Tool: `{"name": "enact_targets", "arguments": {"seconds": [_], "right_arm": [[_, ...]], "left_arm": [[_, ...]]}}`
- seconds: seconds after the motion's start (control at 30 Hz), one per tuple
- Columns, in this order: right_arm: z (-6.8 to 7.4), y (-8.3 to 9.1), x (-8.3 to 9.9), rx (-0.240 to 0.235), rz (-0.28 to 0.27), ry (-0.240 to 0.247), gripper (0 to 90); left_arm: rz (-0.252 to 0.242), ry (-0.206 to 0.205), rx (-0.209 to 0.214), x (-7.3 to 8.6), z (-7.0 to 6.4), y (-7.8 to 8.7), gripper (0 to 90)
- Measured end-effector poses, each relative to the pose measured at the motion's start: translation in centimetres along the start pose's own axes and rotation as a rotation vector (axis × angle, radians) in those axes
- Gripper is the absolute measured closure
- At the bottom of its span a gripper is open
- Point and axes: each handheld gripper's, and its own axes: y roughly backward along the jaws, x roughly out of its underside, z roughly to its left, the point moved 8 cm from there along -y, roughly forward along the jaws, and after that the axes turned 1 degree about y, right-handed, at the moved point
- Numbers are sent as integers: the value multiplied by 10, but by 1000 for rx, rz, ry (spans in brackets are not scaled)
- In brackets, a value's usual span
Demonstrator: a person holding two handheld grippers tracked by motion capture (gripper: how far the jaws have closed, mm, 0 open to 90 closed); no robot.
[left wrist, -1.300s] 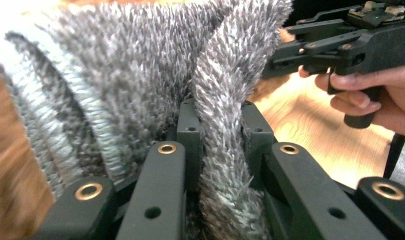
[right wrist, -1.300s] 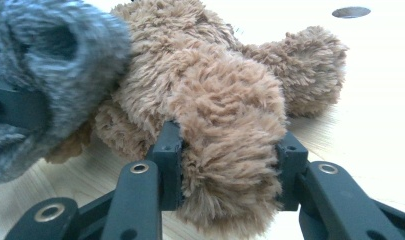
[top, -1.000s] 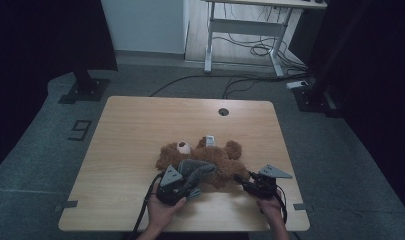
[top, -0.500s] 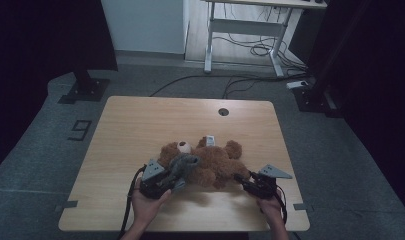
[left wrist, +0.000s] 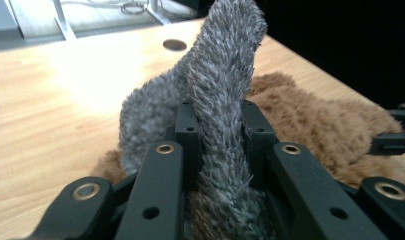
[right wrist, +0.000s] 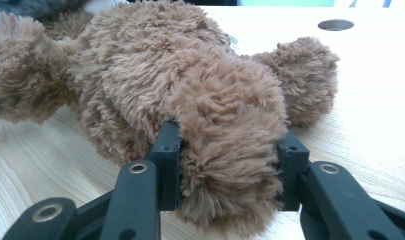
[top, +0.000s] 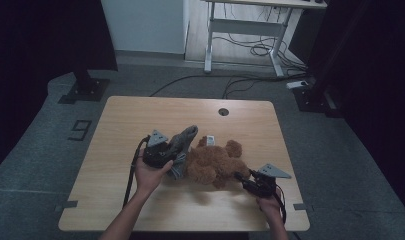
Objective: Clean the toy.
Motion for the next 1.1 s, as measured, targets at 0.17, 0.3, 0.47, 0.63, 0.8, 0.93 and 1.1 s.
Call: {"name": "enact_targets", "arguments": {"seconds": [0.17,0.3,0.47,0.63,0.8,0.93,1.1], "right_arm": [[0,-1,0,-2,-3,1,575],[1,0,0,0,-1,4,567],[2,0,0,3,3,11,533],[3,1,-2,6,3,-1,464],[5,10,-17,4,-35,-48,313],[9,13,-32,6,-37,-35,269],[11,11,-48,-8,-34,-44,239]], "left_arm": [[8,8,0,6,2,-4,747],[25,9,1,12,4,-5,750],[23,39,27,22,7,-3,751],[6,53,45,32,4,-1,754],[-5,42,51,40,-3,1,756],[-9,45,58,45,-5,5,756],[-8,37,61,49,-9,8,756]]}}
